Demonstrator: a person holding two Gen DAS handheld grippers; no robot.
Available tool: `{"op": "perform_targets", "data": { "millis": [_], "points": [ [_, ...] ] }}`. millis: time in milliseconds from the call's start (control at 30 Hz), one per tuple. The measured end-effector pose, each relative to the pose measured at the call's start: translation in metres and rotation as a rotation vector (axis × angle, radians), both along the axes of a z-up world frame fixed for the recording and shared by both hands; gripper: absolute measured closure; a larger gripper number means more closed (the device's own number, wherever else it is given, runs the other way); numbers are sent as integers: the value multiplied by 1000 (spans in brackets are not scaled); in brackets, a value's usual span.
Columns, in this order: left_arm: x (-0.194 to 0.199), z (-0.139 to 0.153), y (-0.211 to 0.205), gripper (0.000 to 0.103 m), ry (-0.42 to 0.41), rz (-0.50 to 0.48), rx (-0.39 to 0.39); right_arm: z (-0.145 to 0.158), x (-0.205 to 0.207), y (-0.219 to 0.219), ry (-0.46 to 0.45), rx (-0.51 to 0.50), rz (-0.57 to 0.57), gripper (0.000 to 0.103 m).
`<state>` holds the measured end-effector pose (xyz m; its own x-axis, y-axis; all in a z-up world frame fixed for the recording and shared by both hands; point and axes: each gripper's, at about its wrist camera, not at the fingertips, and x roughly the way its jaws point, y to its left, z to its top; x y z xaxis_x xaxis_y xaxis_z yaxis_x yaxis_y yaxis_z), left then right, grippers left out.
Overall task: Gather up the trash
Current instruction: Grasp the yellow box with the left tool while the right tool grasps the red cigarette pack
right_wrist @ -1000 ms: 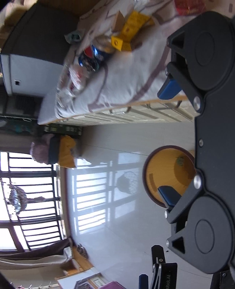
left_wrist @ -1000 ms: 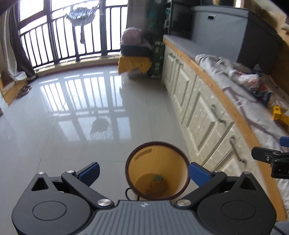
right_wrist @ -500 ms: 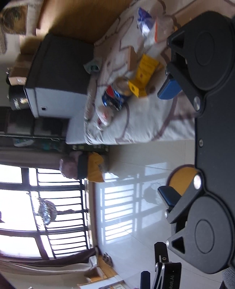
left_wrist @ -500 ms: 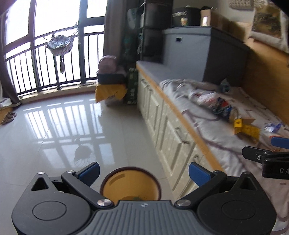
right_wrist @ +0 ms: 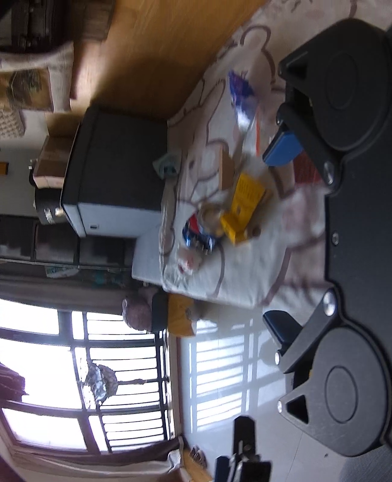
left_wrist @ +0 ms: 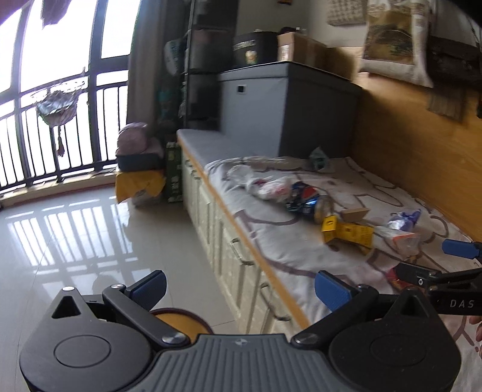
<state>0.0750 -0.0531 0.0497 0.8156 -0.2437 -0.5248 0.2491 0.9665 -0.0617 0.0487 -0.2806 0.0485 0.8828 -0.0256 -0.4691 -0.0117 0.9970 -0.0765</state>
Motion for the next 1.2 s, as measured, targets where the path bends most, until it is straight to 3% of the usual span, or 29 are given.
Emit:
{"op": "perform_targets", "data": {
  "millis": [300, 567, 867, 1200],
  "points": [
    [11, -2, -57, 0, -16, -126, -10, -23, -4, -59, 7, -42, -84, 0],
    [40, -14, -103, 0, 66, -218, -94, -54, 3, -101, 48, -16, -126, 0],
    [86, -36, -148, 0, 190, -290, -303, -76, 20, -126, 84, 85, -64, 0],
    [148, -79, -168, 0, 400, -138, -683, -74, 49, -113, 105, 45, 44, 0]
  ]
}}
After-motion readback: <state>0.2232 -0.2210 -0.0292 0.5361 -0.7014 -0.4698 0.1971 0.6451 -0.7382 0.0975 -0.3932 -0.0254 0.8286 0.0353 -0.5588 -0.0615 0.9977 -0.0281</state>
